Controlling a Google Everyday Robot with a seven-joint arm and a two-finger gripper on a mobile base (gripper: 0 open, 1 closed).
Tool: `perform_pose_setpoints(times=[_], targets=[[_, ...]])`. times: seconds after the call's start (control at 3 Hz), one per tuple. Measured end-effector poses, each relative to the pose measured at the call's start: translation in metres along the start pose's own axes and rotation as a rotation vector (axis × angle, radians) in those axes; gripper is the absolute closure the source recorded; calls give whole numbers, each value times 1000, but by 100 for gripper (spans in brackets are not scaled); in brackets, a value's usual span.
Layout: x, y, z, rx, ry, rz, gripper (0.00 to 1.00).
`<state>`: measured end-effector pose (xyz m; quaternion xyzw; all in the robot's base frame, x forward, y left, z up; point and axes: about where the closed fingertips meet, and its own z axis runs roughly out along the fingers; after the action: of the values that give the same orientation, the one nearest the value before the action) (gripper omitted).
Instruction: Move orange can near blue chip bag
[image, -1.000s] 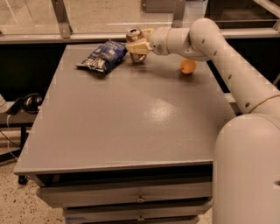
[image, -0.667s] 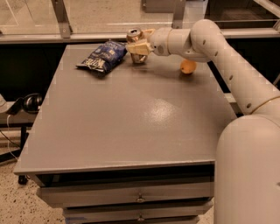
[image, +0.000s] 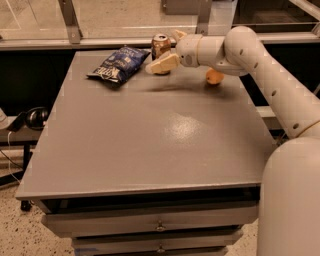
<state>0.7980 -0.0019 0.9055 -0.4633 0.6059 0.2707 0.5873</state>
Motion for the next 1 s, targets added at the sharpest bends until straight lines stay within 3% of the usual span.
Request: perform_pose_setpoints(times=[0.33,1.0], targets=[[0,7,-40,31,1,3,0],[19,29,-182,71,-30,-39,0]])
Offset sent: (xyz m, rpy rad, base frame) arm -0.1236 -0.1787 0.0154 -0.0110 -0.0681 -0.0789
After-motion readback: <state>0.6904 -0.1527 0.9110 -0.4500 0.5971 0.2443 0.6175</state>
